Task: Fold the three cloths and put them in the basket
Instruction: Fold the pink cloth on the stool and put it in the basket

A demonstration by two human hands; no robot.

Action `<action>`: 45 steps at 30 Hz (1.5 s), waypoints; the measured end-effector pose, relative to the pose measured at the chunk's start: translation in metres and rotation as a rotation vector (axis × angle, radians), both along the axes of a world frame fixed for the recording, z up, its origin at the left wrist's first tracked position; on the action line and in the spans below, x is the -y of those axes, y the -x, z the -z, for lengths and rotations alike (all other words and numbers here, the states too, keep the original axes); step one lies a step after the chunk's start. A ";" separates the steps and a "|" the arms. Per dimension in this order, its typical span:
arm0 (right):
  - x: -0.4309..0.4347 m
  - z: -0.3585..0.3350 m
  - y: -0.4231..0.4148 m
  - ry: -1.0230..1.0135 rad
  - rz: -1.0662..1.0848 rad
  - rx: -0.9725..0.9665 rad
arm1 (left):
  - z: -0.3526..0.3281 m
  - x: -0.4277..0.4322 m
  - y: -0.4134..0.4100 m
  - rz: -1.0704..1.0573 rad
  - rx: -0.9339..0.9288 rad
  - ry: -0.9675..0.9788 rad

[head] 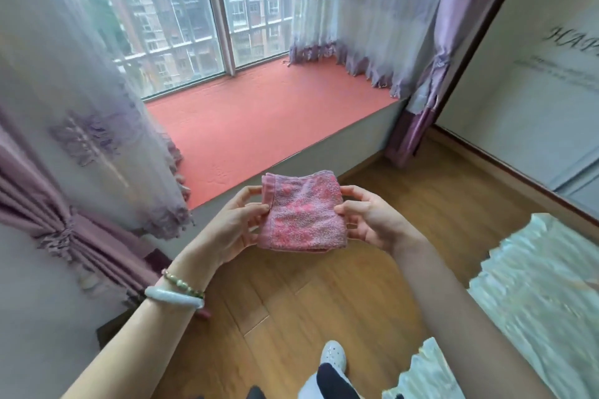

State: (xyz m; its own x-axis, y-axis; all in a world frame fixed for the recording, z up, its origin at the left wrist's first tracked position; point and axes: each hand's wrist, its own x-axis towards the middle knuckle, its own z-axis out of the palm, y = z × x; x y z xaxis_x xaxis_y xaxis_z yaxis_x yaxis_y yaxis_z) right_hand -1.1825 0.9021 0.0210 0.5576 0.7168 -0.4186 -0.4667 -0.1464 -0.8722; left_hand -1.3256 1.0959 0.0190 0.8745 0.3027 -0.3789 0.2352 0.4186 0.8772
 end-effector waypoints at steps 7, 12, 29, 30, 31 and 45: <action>0.061 -0.006 -0.105 -0.003 0.143 0.021 | 0.001 0.042 -0.134 0.142 0.016 -0.002; 0.103 -0.006 -0.163 0.009 0.258 0.009 | 0.005 0.077 -0.215 0.239 0.006 -0.003; 0.174 0.003 -0.366 0.038 0.692 -0.026 | 0.015 0.136 -0.517 0.610 -0.027 -0.034; 0.176 0.001 -0.381 0.038 0.723 -0.031 | 0.014 0.138 -0.538 0.640 -0.031 -0.040; 0.178 0.000 -0.396 0.038 0.752 -0.035 | 0.012 0.141 -0.559 0.670 -0.034 -0.048; 0.244 0.003 -0.565 0.063 0.995 -0.041 | 0.014 0.216 -0.790 0.958 -0.035 -0.047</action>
State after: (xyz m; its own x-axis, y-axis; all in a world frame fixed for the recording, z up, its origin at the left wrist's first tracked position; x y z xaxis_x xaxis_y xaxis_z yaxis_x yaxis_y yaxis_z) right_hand -0.6171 0.6584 0.0177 0.8766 -0.0934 -0.4721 -0.4315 0.2817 -0.8570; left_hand -0.5359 0.8803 0.0046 0.7469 -0.5192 -0.4154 0.4858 -0.0005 0.8741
